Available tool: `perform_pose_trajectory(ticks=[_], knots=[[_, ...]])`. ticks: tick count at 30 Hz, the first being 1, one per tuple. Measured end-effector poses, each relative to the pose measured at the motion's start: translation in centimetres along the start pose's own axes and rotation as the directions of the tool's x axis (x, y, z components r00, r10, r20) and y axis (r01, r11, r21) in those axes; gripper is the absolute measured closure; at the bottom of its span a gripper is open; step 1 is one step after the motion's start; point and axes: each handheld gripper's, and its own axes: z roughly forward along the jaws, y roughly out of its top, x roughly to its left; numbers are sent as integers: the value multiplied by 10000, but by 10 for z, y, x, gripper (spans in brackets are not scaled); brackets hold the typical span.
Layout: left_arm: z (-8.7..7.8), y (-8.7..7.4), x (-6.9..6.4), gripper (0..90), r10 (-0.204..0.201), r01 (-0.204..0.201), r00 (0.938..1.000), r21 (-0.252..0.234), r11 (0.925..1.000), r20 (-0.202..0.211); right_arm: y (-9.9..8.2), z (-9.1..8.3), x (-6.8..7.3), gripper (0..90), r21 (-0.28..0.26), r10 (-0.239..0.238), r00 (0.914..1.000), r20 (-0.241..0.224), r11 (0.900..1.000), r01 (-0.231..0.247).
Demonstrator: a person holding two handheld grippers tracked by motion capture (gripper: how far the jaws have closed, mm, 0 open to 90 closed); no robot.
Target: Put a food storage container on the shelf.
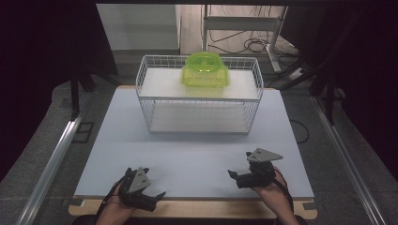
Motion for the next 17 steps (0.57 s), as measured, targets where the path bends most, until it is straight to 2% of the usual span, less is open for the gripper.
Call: perform_pose_trajectory(ticks=[5, 14, 17], knots=[[0, 0, -1, 22, 41, -41, 10000, -42, 10000, 18, -11, 13, -1, 49, 511, -184, 9998, 106, 9985, 178], [1, -1, 0, 21, 59, -59, 10000, -22, 10000, -27, -17, 22, -5, 49, 937, -56, 10000, 28, 9956, 53], [1, 0, 0, 20, 54, -55, 10000, -46, 10000, -42, -16, 22, -5, 35, 918, -70, 9999, 95, 9958, 61]])
